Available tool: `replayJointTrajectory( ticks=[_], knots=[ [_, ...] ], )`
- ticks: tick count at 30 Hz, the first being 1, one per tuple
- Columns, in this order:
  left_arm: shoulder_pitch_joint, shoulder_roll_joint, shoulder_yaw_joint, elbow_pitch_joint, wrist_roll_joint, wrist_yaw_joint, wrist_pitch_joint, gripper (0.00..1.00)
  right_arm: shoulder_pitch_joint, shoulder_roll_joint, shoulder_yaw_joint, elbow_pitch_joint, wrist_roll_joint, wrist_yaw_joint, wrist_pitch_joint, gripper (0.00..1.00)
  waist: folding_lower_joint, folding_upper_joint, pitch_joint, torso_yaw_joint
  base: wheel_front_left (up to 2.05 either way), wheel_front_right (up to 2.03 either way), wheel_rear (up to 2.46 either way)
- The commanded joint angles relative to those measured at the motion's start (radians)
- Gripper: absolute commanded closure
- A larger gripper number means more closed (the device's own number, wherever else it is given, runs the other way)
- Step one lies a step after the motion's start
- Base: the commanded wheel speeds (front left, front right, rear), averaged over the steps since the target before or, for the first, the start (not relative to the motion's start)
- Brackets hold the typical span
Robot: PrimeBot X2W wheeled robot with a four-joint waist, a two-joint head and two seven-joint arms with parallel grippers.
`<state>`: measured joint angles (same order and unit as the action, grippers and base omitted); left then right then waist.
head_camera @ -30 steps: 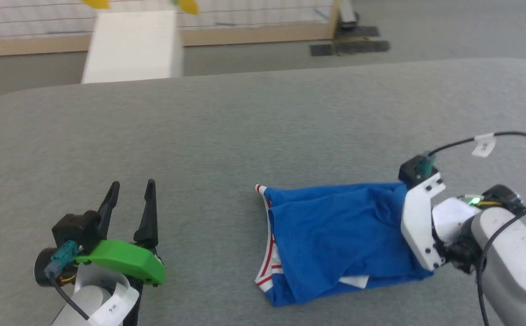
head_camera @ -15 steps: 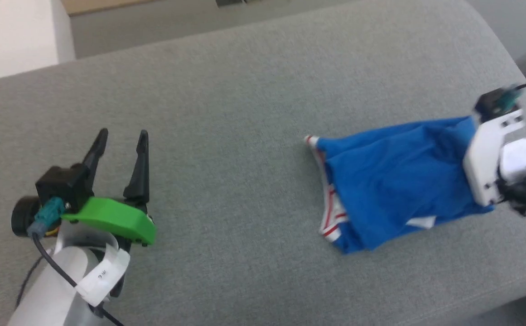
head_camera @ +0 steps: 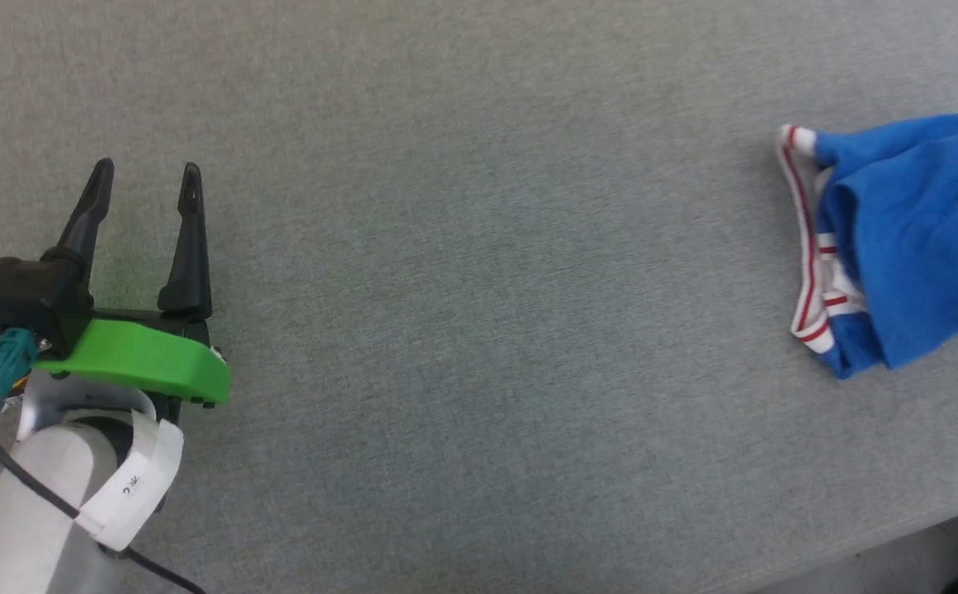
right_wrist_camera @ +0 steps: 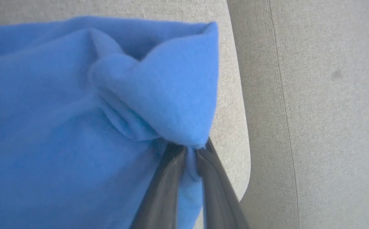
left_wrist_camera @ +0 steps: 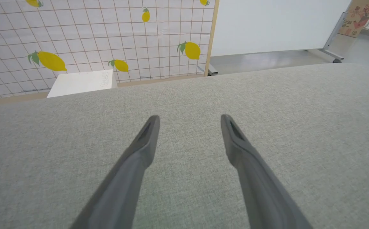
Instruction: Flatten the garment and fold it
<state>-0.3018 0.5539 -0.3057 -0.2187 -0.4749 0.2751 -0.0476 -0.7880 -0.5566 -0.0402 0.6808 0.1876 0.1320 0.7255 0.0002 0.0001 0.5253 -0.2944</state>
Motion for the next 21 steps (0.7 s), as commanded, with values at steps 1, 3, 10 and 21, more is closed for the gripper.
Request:
replayJointTrajectory(
  ticks=[1,3,10,21],
  knots=[
    [0.005,0.013,0.004,-0.014,0.007,0.007,0.005,0.0,-0.019,0.011,-0.032,0.015,-0.02,-0.001,-0.016,1.0,-0.0002,-0.0001,0.047,0.035,0.0,0.0,0.0],
    [0.01,0.017,0.006,-0.026,0.008,0.012,0.009,0.0,-0.022,0.024,-0.067,0.034,-0.053,-0.001,-0.027,1.0,-0.0002,-0.0001,0.052,0.039,0.0,0.0,0.0],
    [0.018,0.016,0.003,-0.034,0.006,0.02,0.009,0.0,-0.032,0.066,-0.152,0.062,-0.144,-0.001,-0.082,0.0,-0.0002,-0.0001,0.049,0.038,0.0,0.0,0.0],
    [0.064,-0.022,0.006,0.043,-0.042,0.007,-0.051,0.0,-0.086,0.048,-0.113,-0.007,-0.083,-0.001,-0.169,0.0,-0.0002,-0.0001,-0.091,0.018,0.0,0.0,0.0]
  ],
)
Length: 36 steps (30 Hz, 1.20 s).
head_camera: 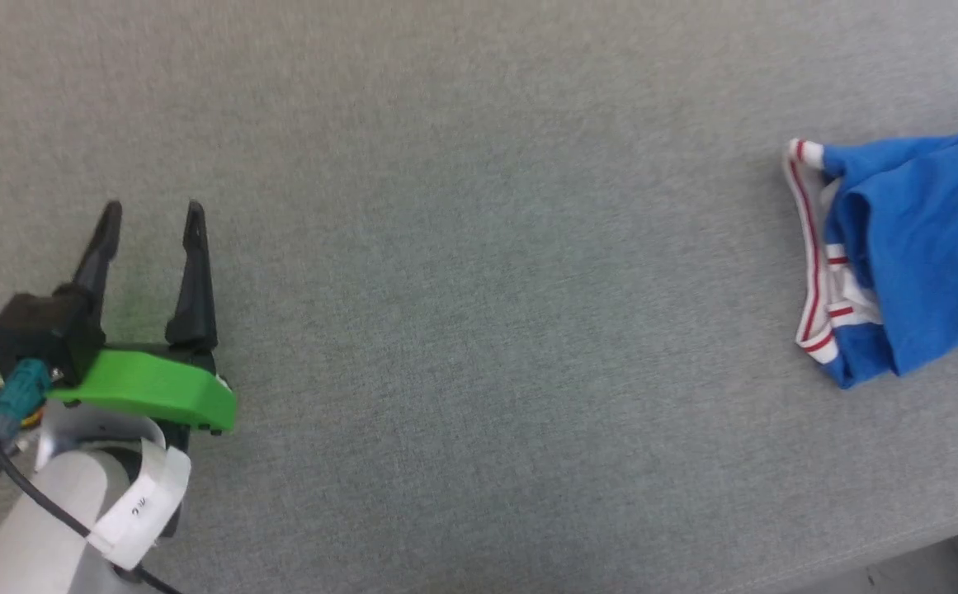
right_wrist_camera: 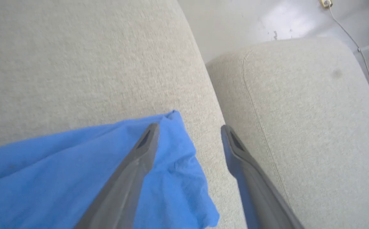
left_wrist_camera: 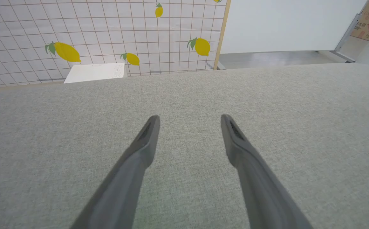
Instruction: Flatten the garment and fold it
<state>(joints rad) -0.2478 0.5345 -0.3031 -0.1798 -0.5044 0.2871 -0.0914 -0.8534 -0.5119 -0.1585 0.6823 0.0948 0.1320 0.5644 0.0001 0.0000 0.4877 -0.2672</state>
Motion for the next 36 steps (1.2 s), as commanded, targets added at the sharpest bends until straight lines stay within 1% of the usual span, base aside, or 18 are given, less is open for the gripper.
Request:
replayJointTrajectory(
  ticks=[1,2,3,5,9,12,15,20,26,32,36],
  knots=[
    [0.015,-0.008,0.004,0.014,-0.019,-0.007,-0.016,0.0,-0.027,0.006,0.021,-0.024,0.025,-0.001,-0.021,0.0,-0.0001,0.0,-0.071,-0.01,0.0,0.0,0.0],
    [0.022,-0.015,0.007,0.026,-0.028,-0.01,-0.026,0.0,-0.033,0.008,0.036,-0.045,0.045,-0.001,-0.042,0.0,-0.0001,0.0,-0.089,-0.009,0.0,0.0,0.0],
    [0.041,-0.034,0.013,0.064,-0.052,-0.019,-0.06,0.0,-0.042,0.015,0.108,-0.108,0.088,-0.001,-0.114,0.0,-0.0001,0.0,-0.15,-0.001,0.0,0.0,0.0],
    [0.057,-0.046,0.018,0.084,-0.066,-0.022,-0.08,0.0,-0.05,0.032,0.148,-0.15,0.112,-0.001,-0.16,0.0,-0.0001,0.0,-0.188,0.006,0.0,0.0,0.0],
    [0.088,-0.066,0.029,0.109,-0.087,-0.023,-0.109,0.0,-0.039,0.07,0.205,-0.209,0.151,-0.001,-0.254,0.0,-0.0001,0.0,-0.257,0.035,0.0,0.0,0.0],
    [0.11,-0.077,0.041,0.122,-0.101,-0.023,-0.124,0.0,-0.023,0.113,0.223,-0.238,0.166,-0.001,-0.318,0.0,-0.0001,0.0,-0.304,0.064,0.0,0.0,0.0],
    [0.131,-0.088,0.056,0.134,-0.114,-0.024,-0.139,0.0,0.015,0.166,0.222,-0.266,0.177,-0.001,-0.396,0.0,-0.0001,0.0,-0.349,0.103,0.0,0.0,0.0],
    [0.167,-0.105,0.076,0.145,-0.127,-0.029,-0.154,0.0,0.114,0.263,0.187,-0.313,0.18,-0.001,-0.531,0.0,-0.0001,0.0,-0.415,0.174,0.0,0.0,0.0],
    [0.194,-0.125,0.099,0.152,-0.131,-0.038,-0.164,0.0,0.247,0.365,0.144,-0.368,0.166,-0.001,-0.642,0.0,-0.0001,0.0,-0.46,0.239,0.0,0.0,0.0],
    [0.213,-0.146,0.119,0.163,-0.13,-0.051,-0.168,0.0,0.391,0.432,0.098,-0.436,0.143,-0.001,-0.732,0.0,-0.0001,0.0,-0.497,0.275,0.0,0.0,0.0],
    [0.22,-0.161,0.138,0.166,-0.126,-0.06,-0.169,0.0,0.491,0.453,0.071,-0.482,0.129,-0.001,-0.778,0.0,-0.0001,0.0,-0.512,0.287,0.0,0.0,0.0]
  ],
)
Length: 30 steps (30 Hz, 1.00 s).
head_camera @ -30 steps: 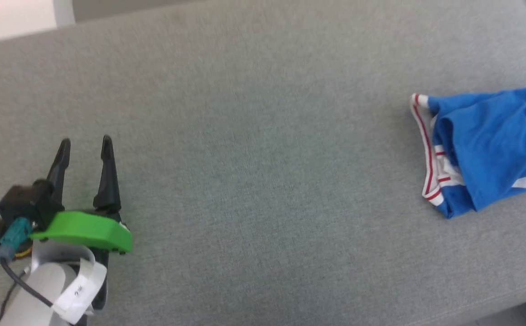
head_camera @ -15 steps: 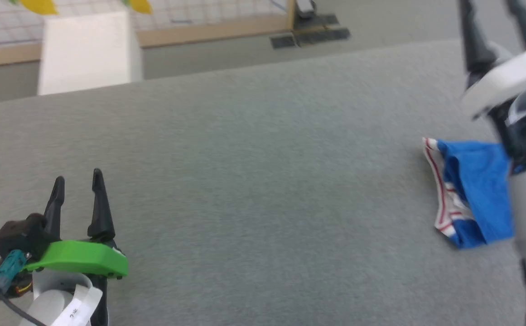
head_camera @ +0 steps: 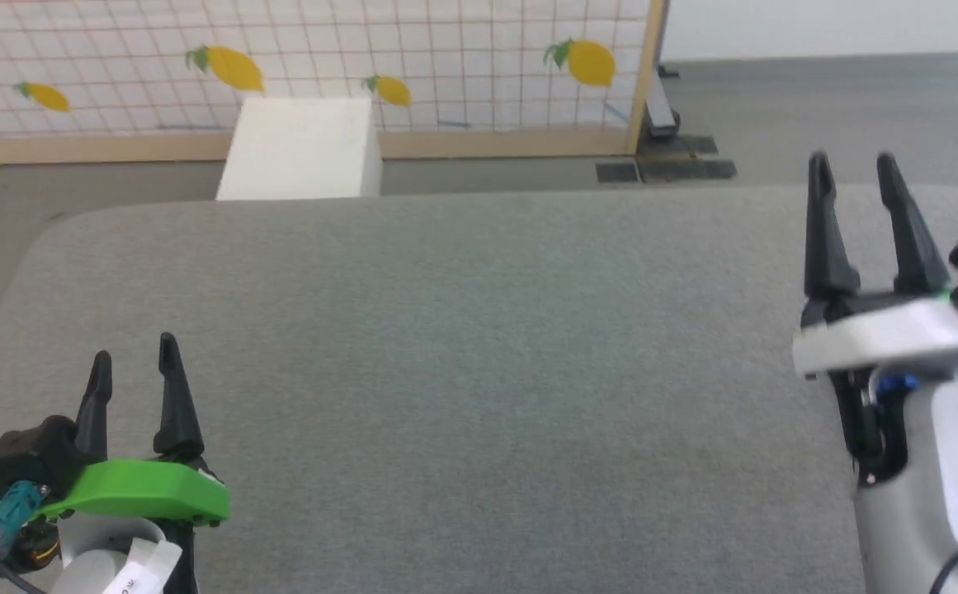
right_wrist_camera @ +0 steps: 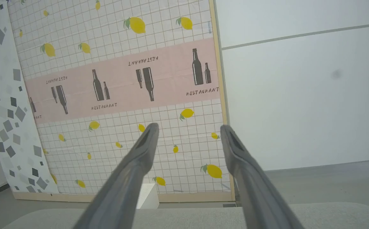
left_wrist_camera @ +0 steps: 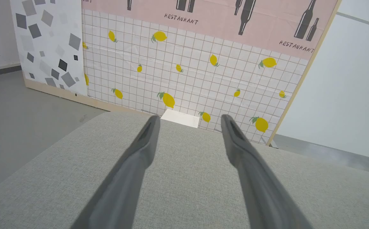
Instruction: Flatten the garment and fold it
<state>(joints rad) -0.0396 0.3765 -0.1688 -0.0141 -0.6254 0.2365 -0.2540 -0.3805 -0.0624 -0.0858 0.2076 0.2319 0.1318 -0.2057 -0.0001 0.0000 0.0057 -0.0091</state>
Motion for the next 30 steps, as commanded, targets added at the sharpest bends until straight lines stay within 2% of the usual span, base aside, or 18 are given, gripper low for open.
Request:
replayJointTrajectory(
  ticks=[1,8,14,22,30],
  knots=[
    [0.014,-0.006,0.006,0.002,-0.004,-0.012,-0.007,0.0,0.039,0.006,-0.007,-0.015,-0.007,-0.001,-0.014,0.0,0.0001,0.0,-0.033,0.031,0.0,0.0,0.0],
    [0.027,-0.024,0.004,0.018,0.01,-0.034,-0.008,0.0,0.182,0.012,-0.023,-0.06,0.017,-0.001,-0.046,0.0,0.0001,0.0,-0.041,0.041,0.0,0.0,0.0],
    [0.025,-0.035,-0.025,0.052,0.015,-0.051,0.0,0.0,0.265,0.012,-0.021,-0.047,0.019,-0.001,-0.04,0.0,0.0001,0.0,-0.032,0.044,0.0,0.0,0.0],
    [-0.008,-0.032,-0.057,0.102,0.027,-0.067,0.013,0.0,0.288,0.012,-0.014,-0.033,-0.003,-0.001,0.028,0.0,0.0001,0.0,0.001,0.038,0.0,0.0,0.0],
    [-0.034,-0.022,-0.103,0.15,0.051,-0.083,0.041,0.0,0.304,0.012,-0.015,-0.027,-0.018,-0.001,0.044,0.0,0.0001,0.0,0.016,0.042,0.0,0.0,0.0]
  ],
)
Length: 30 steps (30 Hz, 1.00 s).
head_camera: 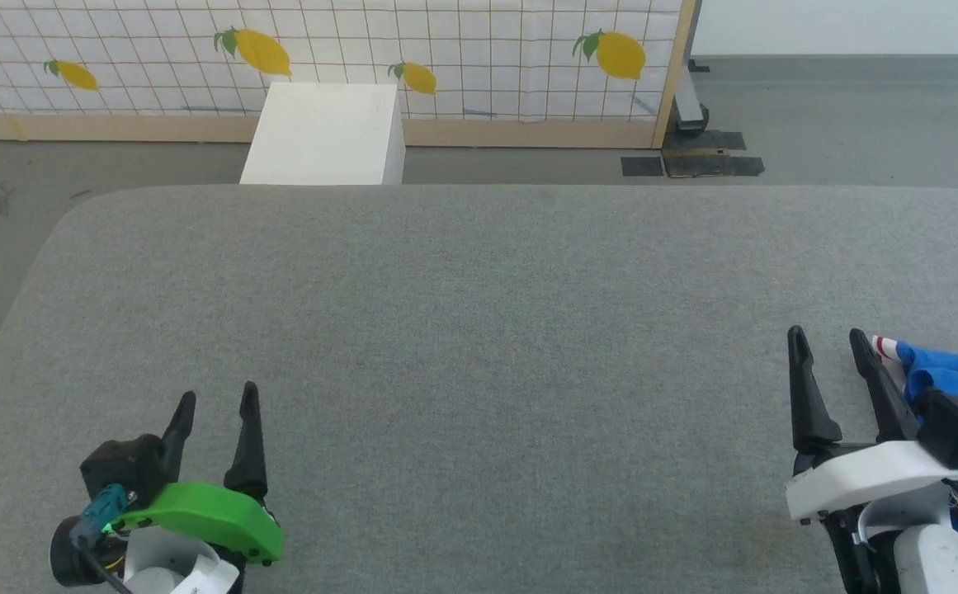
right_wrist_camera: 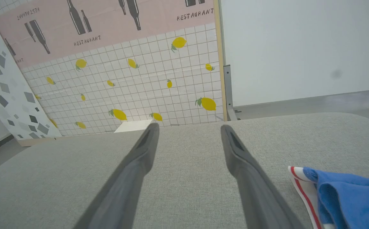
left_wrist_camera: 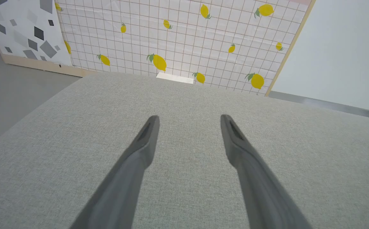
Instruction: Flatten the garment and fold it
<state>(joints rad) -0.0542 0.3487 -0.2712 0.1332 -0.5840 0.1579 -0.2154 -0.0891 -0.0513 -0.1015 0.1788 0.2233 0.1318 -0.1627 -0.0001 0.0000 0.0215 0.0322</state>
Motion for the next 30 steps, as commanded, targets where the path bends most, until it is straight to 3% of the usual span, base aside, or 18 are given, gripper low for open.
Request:
replayJointTrajectory(
  ticks=[1,15,30],
  knots=[
    [-0.022,0.007,-0.005,0.008,0.013,-0.007,0.003,0.0,0.015,0.001,-0.001,0.004,-0.012,-0.001,0.005,0.0,0.0001,0.0,0.001,0.0,0.0,0.0,0.0],
    [-0.023,0.004,-0.028,0.046,0.004,-0.018,0.013,0.0,0.043,0.001,-0.007,0.016,-0.021,-0.001,0.046,0.0,0.0001,0.0,-0.007,-0.005,0.0,0.0,0.0],
    [-0.028,0.009,-0.036,0.047,0.016,0.003,0.008,0.0,0.042,0.001,0.005,0.018,-0.021,-0.001,0.066,0.0,0.0001,0.0,-0.004,-0.004,0.0,0.0,0.0]
  ],
)
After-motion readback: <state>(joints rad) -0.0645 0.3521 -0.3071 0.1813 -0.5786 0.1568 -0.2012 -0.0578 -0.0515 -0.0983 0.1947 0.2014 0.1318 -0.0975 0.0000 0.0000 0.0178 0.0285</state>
